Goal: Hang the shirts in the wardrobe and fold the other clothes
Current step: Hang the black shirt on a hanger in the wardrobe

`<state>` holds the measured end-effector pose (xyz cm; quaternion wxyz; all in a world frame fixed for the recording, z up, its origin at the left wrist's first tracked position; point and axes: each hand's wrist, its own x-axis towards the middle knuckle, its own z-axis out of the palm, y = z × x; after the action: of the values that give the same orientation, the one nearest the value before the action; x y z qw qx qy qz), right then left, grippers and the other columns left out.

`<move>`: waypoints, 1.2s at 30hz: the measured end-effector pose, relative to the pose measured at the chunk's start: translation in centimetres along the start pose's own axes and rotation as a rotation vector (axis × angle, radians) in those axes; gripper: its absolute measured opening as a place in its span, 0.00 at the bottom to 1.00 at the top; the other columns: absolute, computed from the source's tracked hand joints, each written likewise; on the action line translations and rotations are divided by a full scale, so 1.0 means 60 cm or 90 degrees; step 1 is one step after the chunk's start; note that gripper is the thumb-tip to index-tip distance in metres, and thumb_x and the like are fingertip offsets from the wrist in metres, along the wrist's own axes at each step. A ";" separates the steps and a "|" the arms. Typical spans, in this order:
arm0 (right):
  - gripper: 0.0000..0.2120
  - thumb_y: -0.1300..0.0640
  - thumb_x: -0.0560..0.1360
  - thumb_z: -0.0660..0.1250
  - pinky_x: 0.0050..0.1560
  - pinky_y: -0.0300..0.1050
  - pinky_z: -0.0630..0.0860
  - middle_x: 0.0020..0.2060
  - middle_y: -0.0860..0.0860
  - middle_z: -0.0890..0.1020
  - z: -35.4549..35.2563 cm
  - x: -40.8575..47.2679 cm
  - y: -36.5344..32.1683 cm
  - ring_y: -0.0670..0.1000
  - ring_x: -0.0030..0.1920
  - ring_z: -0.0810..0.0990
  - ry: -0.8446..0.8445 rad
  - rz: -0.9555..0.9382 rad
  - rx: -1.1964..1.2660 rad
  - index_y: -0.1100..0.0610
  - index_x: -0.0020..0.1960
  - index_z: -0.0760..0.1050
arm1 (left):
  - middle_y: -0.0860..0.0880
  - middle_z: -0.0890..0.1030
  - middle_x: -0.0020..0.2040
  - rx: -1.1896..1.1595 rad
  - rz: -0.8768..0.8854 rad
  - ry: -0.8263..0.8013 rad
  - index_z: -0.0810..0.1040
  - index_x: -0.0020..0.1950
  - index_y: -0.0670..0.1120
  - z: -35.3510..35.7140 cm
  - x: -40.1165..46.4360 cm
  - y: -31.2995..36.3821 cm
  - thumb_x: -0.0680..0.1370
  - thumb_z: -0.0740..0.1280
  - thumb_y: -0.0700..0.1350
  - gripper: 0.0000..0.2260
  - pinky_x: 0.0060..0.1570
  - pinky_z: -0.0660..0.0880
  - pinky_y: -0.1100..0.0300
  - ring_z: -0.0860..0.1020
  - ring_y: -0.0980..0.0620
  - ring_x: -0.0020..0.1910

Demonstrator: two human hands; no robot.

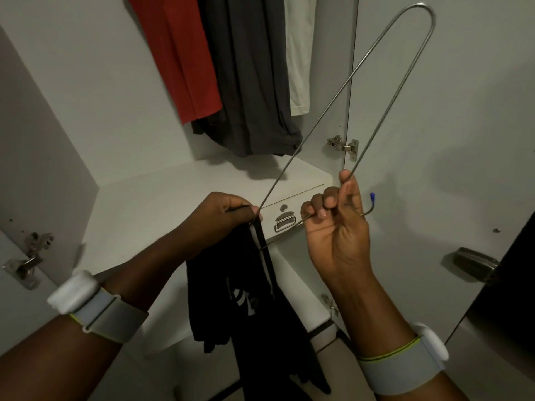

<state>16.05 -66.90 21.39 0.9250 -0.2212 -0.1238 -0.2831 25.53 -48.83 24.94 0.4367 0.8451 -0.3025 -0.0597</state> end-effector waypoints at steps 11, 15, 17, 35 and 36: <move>0.10 0.55 0.77 0.68 0.44 0.44 0.79 0.34 0.54 0.82 -0.129 -0.046 0.028 0.52 0.35 0.80 -0.017 0.103 -0.549 0.58 0.52 0.85 | 0.44 0.88 0.47 -0.256 -0.009 0.136 0.87 0.52 0.43 -0.039 0.022 0.051 0.83 0.67 0.47 0.11 0.53 0.81 0.56 0.86 0.48 0.46; 0.09 0.65 0.82 0.65 0.50 0.43 0.81 0.33 0.58 0.83 -0.151 -0.026 -0.012 0.57 0.35 0.83 -0.100 0.078 -0.696 0.59 0.53 0.85 | 0.50 0.88 0.46 -0.118 0.065 0.165 0.87 0.50 0.47 -0.057 0.034 0.035 0.83 0.67 0.48 0.10 0.47 0.79 0.68 0.85 0.56 0.45; 0.10 0.64 0.82 0.65 0.51 0.40 0.81 0.33 0.57 0.83 -0.153 -0.014 -0.030 0.57 0.36 0.84 -0.122 0.077 -0.772 0.57 0.53 0.85 | 0.54 0.88 0.44 -0.047 0.113 0.182 0.87 0.48 0.50 -0.067 0.040 0.023 0.83 0.68 0.47 0.09 0.48 0.78 0.69 0.84 0.60 0.44; 0.07 0.53 0.81 0.69 0.42 0.44 0.77 0.32 0.41 0.83 -0.012 0.091 -0.111 0.43 0.37 0.82 -0.451 0.263 -1.278 0.51 0.48 0.84 | 0.60 0.86 0.47 0.182 0.252 -0.053 0.87 0.52 0.54 0.021 0.095 0.040 0.82 0.68 0.55 0.09 0.54 0.80 0.48 0.83 0.60 0.47; 0.07 0.55 0.80 0.69 0.42 0.40 0.76 0.31 0.37 0.82 -0.008 0.094 -0.115 0.39 0.36 0.81 -0.477 0.298 -1.308 0.51 0.47 0.85 | 0.60 0.86 0.46 0.124 0.261 -0.030 0.87 0.51 0.53 0.024 0.101 0.050 0.83 0.68 0.52 0.09 0.54 0.79 0.50 0.83 0.60 0.47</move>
<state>16.67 -74.89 25.28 0.2372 -0.9696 -0.0573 0.0147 28.55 -54.53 27.37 0.3492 0.8023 -0.4825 0.0404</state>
